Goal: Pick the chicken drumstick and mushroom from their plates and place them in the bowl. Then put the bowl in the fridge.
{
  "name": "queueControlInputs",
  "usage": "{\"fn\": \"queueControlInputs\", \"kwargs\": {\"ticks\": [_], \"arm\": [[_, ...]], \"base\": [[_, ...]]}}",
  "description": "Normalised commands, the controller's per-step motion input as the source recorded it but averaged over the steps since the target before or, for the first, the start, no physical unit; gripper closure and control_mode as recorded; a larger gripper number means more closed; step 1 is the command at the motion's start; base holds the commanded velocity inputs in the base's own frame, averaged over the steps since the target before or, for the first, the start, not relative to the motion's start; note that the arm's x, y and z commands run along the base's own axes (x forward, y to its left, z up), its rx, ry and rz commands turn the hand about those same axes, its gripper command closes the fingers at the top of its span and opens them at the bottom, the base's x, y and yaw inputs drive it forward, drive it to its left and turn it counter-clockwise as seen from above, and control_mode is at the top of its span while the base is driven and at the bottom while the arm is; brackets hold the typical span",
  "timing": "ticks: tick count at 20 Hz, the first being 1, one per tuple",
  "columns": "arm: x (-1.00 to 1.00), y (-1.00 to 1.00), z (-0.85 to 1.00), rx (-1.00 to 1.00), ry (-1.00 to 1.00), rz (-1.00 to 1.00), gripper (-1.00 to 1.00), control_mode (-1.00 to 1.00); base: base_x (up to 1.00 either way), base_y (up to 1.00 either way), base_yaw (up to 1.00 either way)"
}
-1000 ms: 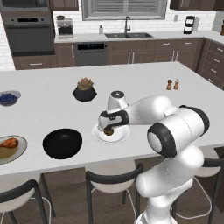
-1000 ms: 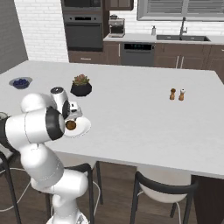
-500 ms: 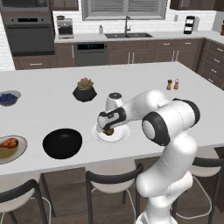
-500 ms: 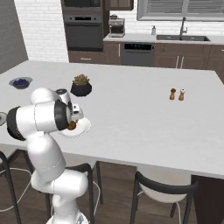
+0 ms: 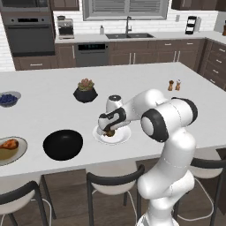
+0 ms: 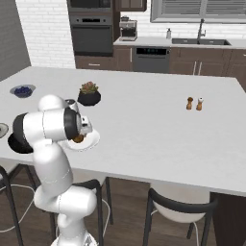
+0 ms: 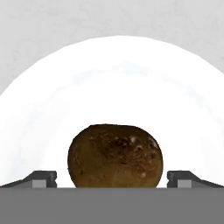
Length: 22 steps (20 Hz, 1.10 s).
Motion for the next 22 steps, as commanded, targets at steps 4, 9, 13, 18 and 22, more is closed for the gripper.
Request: {"fn": "queueControlInputs", "kwargs": {"ticks": [4, 9, 13, 18, 22], "arm": [[0.01, 0.04, -0.32, 0.00, 0.00, 0.00, -1.00, -1.00], [0.10, 0.03, -0.16, 0.00, 0.00, 0.00, 1.00, -1.00], [0.07, 0.01, -0.03, 0.00, 0.00, 0.00, 1.00, -1.00], [-0.18, 0.03, 0.04, 0.01, 0.00, 0.00, 1.00, -1.00], [-0.97, 0.00, 0.64, 0.18, 0.00, 0.00, 1.00, -1.00]], "base": [[0.00, 0.00, 0.00], [0.00, 0.00, 0.00], [0.00, 0.00, 0.00], [0.00, 0.00, 0.00], [0.00, 0.00, 0.00]]}}
